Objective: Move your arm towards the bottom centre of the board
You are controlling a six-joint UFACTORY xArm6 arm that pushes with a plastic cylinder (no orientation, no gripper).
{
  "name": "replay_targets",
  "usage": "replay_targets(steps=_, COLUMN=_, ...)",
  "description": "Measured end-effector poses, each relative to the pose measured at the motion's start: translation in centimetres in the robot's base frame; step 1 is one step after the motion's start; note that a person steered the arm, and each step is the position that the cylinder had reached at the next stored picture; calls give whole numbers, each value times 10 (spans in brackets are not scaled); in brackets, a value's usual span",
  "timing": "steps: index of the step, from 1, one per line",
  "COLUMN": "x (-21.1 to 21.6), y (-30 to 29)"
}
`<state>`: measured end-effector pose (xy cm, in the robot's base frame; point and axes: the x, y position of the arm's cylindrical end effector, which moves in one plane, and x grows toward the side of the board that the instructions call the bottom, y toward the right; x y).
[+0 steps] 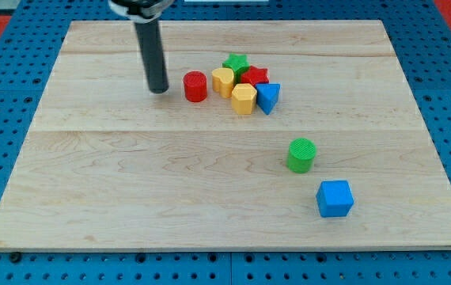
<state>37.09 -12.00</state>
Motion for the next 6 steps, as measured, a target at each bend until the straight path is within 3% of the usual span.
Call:
replay_targets(steps=2, x=122, y=-59)
replay_targets(steps=3, x=161, y=-52)
replay_targets(steps=6, x=167, y=132)
